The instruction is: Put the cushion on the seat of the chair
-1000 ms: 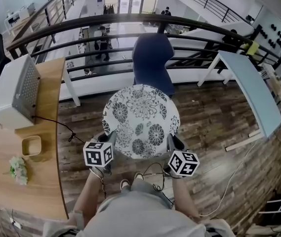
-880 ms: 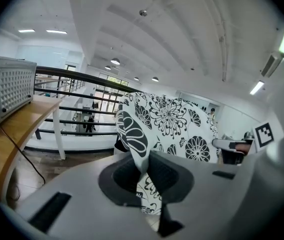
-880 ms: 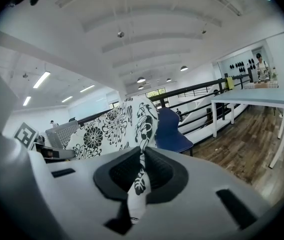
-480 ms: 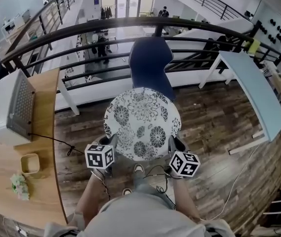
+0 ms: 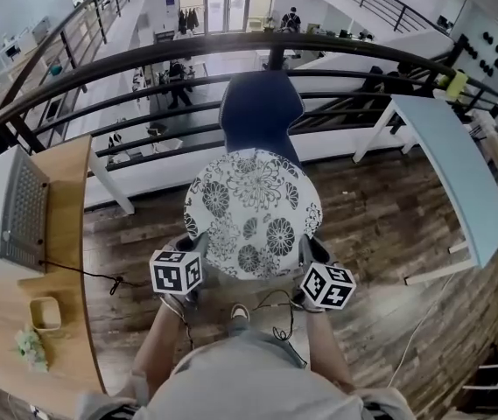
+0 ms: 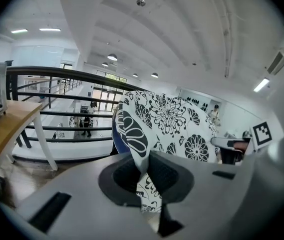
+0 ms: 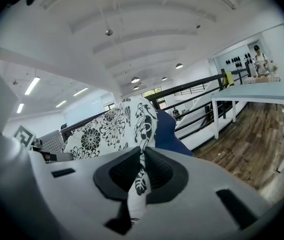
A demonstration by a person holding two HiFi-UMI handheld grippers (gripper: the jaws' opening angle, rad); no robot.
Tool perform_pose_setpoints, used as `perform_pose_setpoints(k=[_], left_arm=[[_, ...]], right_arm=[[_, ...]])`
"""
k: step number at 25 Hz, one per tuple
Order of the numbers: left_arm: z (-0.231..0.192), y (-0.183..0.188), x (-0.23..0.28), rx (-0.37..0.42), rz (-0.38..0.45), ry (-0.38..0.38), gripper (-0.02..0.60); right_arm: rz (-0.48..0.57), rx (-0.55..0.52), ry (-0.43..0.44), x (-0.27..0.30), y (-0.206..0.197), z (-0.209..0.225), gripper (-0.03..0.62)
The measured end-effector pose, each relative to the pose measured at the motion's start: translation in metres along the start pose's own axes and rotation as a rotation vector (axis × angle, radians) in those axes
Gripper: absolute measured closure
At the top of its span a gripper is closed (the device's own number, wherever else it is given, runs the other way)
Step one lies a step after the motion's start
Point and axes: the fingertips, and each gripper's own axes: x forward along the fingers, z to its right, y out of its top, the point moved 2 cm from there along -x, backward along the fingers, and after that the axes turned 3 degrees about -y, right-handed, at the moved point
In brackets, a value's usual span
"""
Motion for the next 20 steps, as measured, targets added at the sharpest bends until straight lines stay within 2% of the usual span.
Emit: perform_pose_setpoints(k=[7,12,20], left_arm=[[0.003,0.028,0.041,0.021,-0.005,0.005,0.557],[-0.001,0.037,0.063,0.011,-0.009,0.018,0.557],[-0.008,0.053,0.105,0.004,-0.037,0.001,0.557]], right_arm=[[-0.003,0.032,0.007,0.039,0.019,0.029,0.569],[-0.015,0.02,0.03,0.059,0.028,0.037,0.569],[-0.05,0.027,0.014,0.091,0.034,0.055,0.569]])
